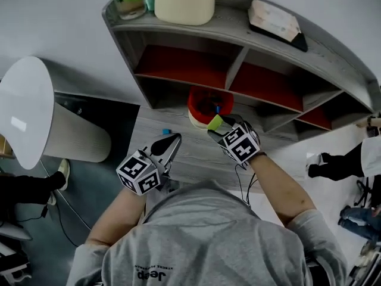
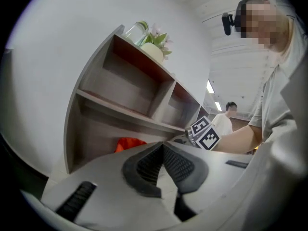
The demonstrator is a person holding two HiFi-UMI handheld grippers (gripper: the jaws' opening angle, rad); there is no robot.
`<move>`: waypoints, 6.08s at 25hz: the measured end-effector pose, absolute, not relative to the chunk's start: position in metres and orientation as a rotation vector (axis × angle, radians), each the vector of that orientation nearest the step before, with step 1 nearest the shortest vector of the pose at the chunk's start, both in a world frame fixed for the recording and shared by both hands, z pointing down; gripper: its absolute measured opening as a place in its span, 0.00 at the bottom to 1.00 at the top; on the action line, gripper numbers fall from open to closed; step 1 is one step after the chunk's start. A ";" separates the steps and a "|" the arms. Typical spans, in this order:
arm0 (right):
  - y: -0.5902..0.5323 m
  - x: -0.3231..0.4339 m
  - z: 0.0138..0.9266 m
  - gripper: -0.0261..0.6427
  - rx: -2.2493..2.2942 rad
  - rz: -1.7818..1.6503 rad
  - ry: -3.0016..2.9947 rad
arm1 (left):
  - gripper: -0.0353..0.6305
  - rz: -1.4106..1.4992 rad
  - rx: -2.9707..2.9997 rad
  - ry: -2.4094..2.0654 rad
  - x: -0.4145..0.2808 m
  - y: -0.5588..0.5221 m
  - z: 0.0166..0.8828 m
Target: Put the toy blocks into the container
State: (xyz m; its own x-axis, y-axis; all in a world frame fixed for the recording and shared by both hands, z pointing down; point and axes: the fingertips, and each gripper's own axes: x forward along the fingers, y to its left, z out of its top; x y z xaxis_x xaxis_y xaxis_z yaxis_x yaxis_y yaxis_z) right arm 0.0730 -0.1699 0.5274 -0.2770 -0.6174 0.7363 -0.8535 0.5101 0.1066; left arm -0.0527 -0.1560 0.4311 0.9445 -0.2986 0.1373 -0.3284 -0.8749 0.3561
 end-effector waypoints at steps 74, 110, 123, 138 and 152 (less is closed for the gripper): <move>-0.233 -0.130 0.739 0.50 0.479 0.346 -1.985 | 0.10 0.165 2.395 -0.902 -0.277 -0.174 0.525; -0.240 0.093 0.523 0.61 1.345 0.522 -2.056 | 0.10 0.115 2.699 -0.557 -0.078 -0.186 0.421; -0.171 0.122 0.491 0.60 1.398 0.517 -2.087 | 0.10 0.058 2.690 -0.528 -0.071 -0.181 0.421; -0.059 0.210 0.387 0.30 1.834 0.524 -2.338 | 0.10 -0.036 2.832 -0.321 -0.002 -0.152 0.355; -0.038 0.225 0.378 0.05 1.954 0.594 -2.452 | 0.10 -0.024 2.847 -0.259 0.010 -0.137 0.348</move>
